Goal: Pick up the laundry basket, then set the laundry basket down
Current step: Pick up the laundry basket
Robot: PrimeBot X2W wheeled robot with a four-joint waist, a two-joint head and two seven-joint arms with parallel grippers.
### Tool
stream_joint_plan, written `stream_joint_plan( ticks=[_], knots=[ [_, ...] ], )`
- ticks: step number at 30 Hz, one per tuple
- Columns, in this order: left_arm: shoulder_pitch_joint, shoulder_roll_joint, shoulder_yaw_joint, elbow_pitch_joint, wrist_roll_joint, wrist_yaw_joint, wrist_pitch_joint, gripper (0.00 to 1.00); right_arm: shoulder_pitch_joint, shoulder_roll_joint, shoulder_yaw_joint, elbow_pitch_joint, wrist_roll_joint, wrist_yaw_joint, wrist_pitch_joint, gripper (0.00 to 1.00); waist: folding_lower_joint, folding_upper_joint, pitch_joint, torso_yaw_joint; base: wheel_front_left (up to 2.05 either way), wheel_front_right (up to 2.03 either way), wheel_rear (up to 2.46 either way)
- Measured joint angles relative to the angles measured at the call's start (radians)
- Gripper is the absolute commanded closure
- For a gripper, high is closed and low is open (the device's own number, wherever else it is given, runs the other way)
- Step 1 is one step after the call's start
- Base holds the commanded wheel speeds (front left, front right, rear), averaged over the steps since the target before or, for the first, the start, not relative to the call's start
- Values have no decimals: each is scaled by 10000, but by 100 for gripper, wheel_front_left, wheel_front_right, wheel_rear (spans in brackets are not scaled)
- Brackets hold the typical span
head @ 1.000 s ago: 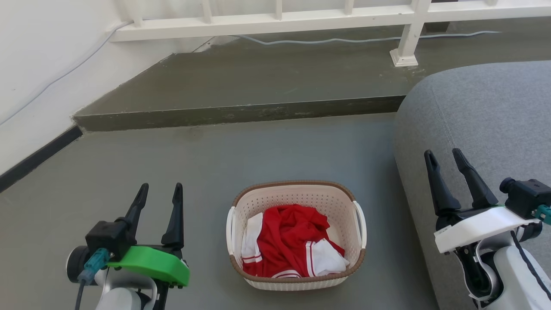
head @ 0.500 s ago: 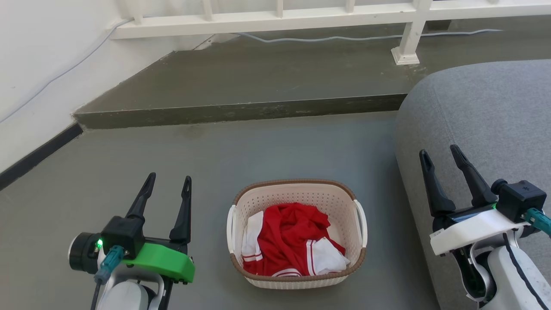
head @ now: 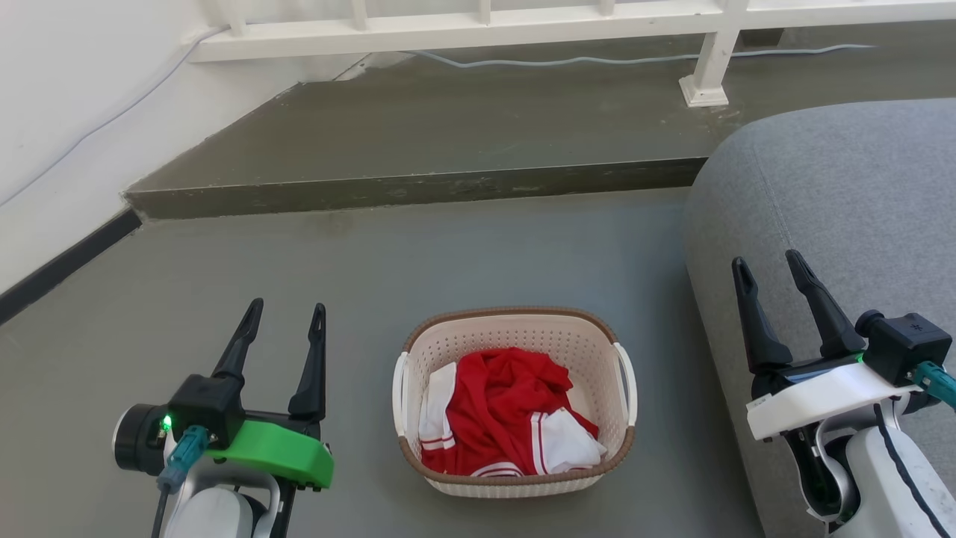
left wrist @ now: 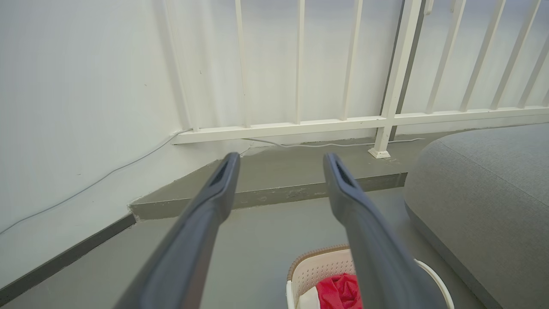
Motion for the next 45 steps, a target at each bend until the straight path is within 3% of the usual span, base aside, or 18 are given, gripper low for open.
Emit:
stream_joint_plan(
  ticks=[21,45],
  knots=[
    [-196,-23,150,27,-343,-84,0,0,-149,169,-355,38,-88,100,0,0,0,0,1039,-101,0,0,0],
    [-2386,-75,29,637,-802,21,-2,0,-1964,190,-522,646,-52,190,0,0,0,0,3928,-275,0,0,0]
  ],
)
